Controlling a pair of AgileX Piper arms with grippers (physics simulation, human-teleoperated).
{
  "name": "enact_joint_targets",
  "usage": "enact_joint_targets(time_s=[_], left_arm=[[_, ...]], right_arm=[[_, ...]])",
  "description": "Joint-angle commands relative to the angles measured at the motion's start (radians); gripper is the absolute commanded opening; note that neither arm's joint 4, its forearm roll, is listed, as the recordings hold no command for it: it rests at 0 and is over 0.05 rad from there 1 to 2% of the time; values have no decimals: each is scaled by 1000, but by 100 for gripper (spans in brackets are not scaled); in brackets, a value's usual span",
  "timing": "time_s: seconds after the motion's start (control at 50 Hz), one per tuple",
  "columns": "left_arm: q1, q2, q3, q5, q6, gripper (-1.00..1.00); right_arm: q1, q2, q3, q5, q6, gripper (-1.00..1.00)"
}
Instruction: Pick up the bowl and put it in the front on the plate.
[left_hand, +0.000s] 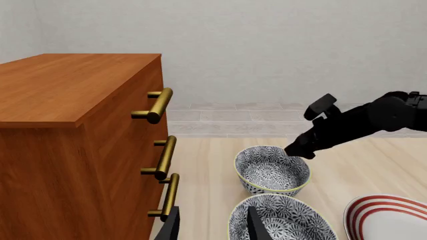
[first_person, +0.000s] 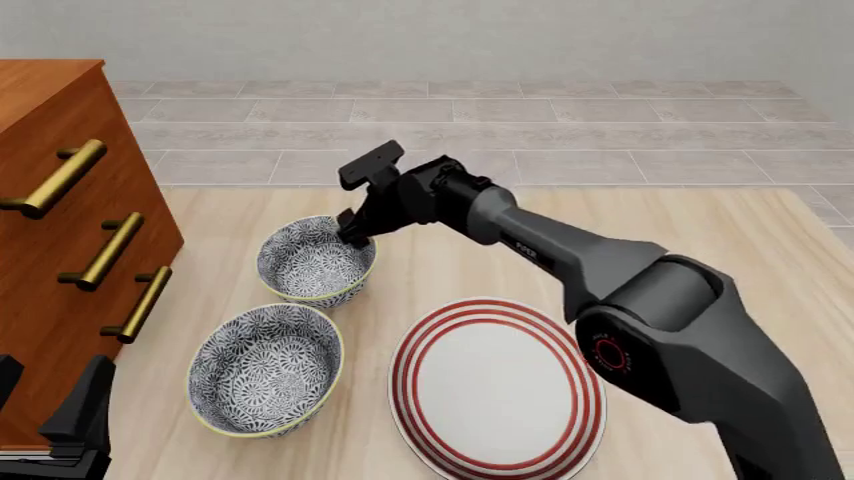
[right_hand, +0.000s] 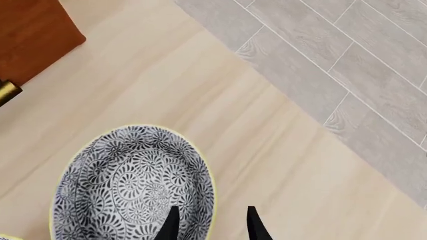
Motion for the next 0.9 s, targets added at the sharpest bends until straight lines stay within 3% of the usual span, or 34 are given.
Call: enact_joint_targets(time_s=[0.02,0.9], left_arm=[[0,0,0,0,0,100],[0,0,0,0,0,100]], right_arm=[[-9,39,-27,6,-8,100],[-7,120,-57,5,-7,100]])
